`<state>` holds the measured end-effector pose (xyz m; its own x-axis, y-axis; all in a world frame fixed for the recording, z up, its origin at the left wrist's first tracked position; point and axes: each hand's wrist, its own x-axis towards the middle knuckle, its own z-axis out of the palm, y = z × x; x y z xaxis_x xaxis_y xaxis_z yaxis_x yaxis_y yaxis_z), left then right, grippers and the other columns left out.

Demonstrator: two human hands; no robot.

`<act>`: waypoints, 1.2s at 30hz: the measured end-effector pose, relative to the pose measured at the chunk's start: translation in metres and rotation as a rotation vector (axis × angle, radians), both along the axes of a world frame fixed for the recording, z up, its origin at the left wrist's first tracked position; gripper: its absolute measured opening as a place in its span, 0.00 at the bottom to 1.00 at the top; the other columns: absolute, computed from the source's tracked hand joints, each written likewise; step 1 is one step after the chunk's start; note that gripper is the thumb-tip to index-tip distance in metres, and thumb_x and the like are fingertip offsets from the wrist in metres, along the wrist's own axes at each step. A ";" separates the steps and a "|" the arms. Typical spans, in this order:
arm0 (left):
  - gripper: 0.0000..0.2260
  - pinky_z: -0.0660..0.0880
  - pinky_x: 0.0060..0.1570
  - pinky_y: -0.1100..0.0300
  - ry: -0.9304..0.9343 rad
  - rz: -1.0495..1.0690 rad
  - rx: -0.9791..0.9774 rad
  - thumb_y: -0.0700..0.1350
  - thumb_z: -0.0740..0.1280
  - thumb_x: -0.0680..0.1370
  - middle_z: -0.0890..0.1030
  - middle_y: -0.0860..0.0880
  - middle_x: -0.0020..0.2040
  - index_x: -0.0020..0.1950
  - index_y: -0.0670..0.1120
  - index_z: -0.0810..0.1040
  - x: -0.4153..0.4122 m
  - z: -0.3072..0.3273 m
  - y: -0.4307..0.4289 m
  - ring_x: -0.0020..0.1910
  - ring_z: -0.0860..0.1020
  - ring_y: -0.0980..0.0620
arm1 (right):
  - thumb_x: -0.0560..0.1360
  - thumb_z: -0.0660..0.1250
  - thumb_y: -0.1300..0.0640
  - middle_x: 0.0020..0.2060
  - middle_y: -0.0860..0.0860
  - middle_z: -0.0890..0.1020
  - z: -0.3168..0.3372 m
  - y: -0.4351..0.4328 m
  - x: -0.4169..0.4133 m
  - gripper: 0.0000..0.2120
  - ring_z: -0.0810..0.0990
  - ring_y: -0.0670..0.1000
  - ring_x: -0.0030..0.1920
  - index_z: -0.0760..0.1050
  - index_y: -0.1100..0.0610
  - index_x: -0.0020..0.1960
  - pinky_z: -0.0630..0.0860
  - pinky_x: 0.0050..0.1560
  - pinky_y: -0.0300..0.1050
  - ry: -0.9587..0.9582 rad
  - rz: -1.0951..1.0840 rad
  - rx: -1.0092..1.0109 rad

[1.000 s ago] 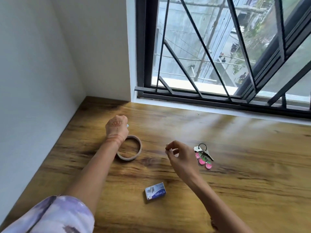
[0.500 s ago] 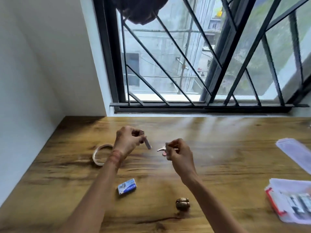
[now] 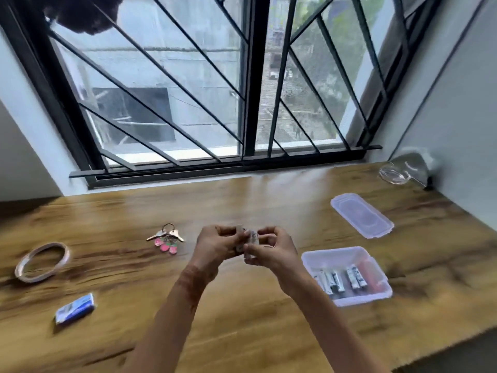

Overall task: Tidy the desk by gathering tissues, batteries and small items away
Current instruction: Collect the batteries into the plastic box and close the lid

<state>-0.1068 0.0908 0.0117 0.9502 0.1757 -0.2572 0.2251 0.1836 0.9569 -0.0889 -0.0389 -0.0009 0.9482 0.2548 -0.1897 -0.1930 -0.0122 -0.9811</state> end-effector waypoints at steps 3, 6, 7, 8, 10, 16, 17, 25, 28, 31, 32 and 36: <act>0.03 0.79 0.32 0.65 0.032 -0.035 -0.050 0.33 0.68 0.73 0.82 0.47 0.30 0.39 0.37 0.80 0.010 -0.006 -0.059 0.28 0.80 0.55 | 0.68 0.71 0.71 0.39 0.57 0.76 0.002 -0.057 0.014 0.17 0.78 0.52 0.36 0.67 0.59 0.48 0.80 0.36 0.48 0.021 -0.014 -0.052; 0.04 0.78 0.33 0.66 0.088 -0.078 -0.123 0.33 0.67 0.73 0.81 0.47 0.30 0.39 0.38 0.79 0.018 -0.016 -0.114 0.29 0.79 0.54 | 0.68 0.72 0.68 0.37 0.56 0.79 -0.002 -0.116 0.024 0.17 0.79 0.52 0.35 0.67 0.60 0.50 0.80 0.39 0.51 0.023 -0.017 -0.187; 0.05 0.78 0.33 0.66 0.109 -0.095 -0.144 0.33 0.67 0.74 0.81 0.46 0.30 0.39 0.38 0.80 0.020 -0.022 -0.131 0.29 0.79 0.54 | 0.68 0.72 0.67 0.38 0.57 0.79 -0.005 -0.135 0.027 0.15 0.80 0.52 0.36 0.68 0.58 0.48 0.80 0.41 0.52 0.017 -0.027 -0.252; 0.06 0.78 0.33 0.66 0.133 -0.115 -0.156 0.33 0.66 0.74 0.81 0.47 0.30 0.38 0.38 0.80 0.022 -0.027 -0.145 0.28 0.79 0.54 | 0.69 0.71 0.67 0.40 0.59 0.80 -0.010 -0.149 0.029 0.14 0.80 0.54 0.36 0.69 0.56 0.46 0.80 0.42 0.53 0.011 -0.040 -0.318; 0.08 0.78 0.33 0.64 0.180 -0.131 -0.144 0.33 0.65 0.75 0.81 0.47 0.28 0.36 0.40 0.79 0.026 -0.040 -0.172 0.28 0.79 0.55 | 0.70 0.70 0.64 0.43 0.61 0.81 -0.021 -0.175 0.034 0.11 0.82 0.57 0.39 0.69 0.52 0.43 0.80 0.42 0.53 0.003 -0.044 -0.455; 0.09 0.75 0.27 0.63 0.299 -0.060 -0.021 0.34 0.64 0.76 0.78 0.41 0.33 0.36 0.37 0.79 0.029 -0.053 -0.210 0.25 0.75 0.51 | 0.69 0.68 0.59 0.42 0.55 0.80 -0.040 -0.198 0.041 0.12 0.80 0.57 0.46 0.69 0.53 0.50 0.77 0.45 0.50 -0.066 0.024 -0.726; 0.09 0.76 0.31 0.61 0.302 -0.030 0.009 0.35 0.65 0.76 0.79 0.41 0.33 0.35 0.38 0.79 0.030 -0.054 -0.211 0.26 0.76 0.50 | 0.70 0.67 0.60 0.43 0.55 0.80 -0.039 -0.198 0.041 0.12 0.80 0.57 0.45 0.69 0.55 0.52 0.76 0.45 0.50 -0.085 0.034 -0.743; 0.11 0.77 0.50 0.49 0.261 0.128 0.255 0.37 0.68 0.74 0.77 0.41 0.37 0.32 0.45 0.74 0.029 -0.048 -0.208 0.39 0.76 0.47 | 0.71 0.63 0.70 0.45 0.57 0.81 -0.030 -0.211 0.043 0.15 0.80 0.54 0.44 0.73 0.61 0.56 0.77 0.44 0.45 -0.353 0.012 -0.828; 0.04 0.77 0.56 0.47 0.190 0.173 0.306 0.39 0.69 0.73 0.82 0.42 0.41 0.47 0.40 0.81 0.028 -0.039 -0.208 0.44 0.81 0.46 | 0.72 0.66 0.68 0.42 0.56 0.82 -0.023 -0.220 0.051 0.10 0.82 0.52 0.43 0.76 0.62 0.53 0.78 0.44 0.42 -0.435 -0.070 -0.755; 0.14 0.75 0.59 0.56 0.085 0.239 0.451 0.41 0.70 0.73 0.83 0.45 0.49 0.58 0.40 0.79 0.025 -0.035 -0.205 0.50 0.81 0.51 | 0.73 0.67 0.64 0.43 0.56 0.83 -0.021 -0.229 0.068 0.07 0.82 0.53 0.45 0.78 0.63 0.50 0.74 0.44 0.37 -0.500 -0.195 -0.726; 0.13 0.74 0.58 0.59 0.038 0.259 0.508 0.40 0.70 0.73 0.83 0.46 0.50 0.58 0.41 0.79 0.023 -0.032 -0.205 0.50 0.80 0.53 | 0.73 0.66 0.63 0.44 0.57 0.84 -0.023 -0.232 0.077 0.06 0.81 0.55 0.46 0.78 0.63 0.50 0.73 0.44 0.39 -0.514 -0.234 -0.734; 0.11 0.73 0.49 0.65 -0.073 0.353 0.699 0.39 0.69 0.73 0.84 0.49 0.48 0.55 0.43 0.81 0.018 -0.034 -0.201 0.44 0.80 0.57 | 0.72 0.69 0.54 0.54 0.60 0.79 -0.042 -0.248 0.124 0.16 0.74 0.60 0.58 0.74 0.62 0.56 0.72 0.53 0.49 -0.468 -0.239 -0.914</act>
<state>-0.0891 -0.1102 -0.0228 0.8182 0.5685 0.0854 0.1973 -0.4173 0.8871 0.0354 -0.2864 -0.0429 0.9832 -0.0041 0.1824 0.1070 -0.7965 -0.5951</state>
